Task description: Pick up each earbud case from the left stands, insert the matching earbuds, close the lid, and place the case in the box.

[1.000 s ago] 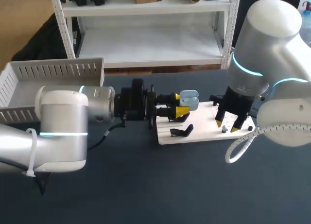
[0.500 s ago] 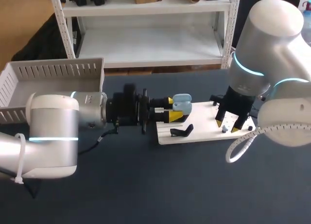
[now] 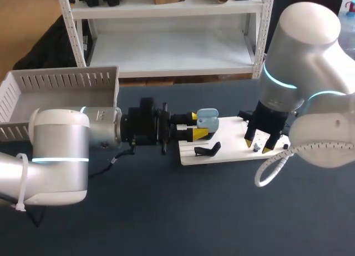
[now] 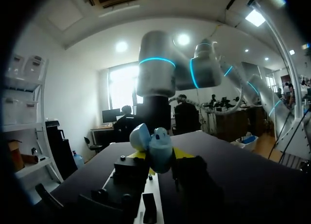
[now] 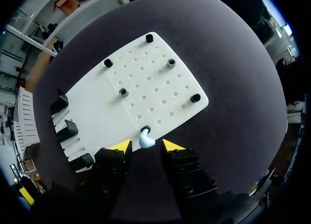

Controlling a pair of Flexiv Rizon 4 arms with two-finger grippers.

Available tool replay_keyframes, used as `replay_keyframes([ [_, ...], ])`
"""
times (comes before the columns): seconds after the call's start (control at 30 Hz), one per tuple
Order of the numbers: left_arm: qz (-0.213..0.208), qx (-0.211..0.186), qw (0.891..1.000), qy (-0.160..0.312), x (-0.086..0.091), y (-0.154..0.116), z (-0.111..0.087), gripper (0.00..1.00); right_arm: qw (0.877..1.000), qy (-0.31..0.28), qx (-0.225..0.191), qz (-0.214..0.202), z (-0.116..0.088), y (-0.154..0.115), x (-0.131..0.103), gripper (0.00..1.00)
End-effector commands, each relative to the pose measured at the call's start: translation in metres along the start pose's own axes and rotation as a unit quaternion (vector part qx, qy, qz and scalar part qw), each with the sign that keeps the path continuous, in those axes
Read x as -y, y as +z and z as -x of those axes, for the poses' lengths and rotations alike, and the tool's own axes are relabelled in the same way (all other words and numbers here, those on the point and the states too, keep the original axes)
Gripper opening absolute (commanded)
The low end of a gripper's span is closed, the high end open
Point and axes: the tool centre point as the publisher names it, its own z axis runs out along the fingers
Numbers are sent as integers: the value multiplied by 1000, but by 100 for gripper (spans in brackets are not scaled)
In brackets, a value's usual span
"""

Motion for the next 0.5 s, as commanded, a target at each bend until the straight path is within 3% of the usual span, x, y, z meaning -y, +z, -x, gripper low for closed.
replay_keyframes([
  [0.03,3,1,1000,1,1,0,0,0,1000,1,-1,-3,5,6,-3,36],
  [0.5,3,1,1000,1,1,0,0,0,1000,4,-2,-4,8,7,1,35],
])
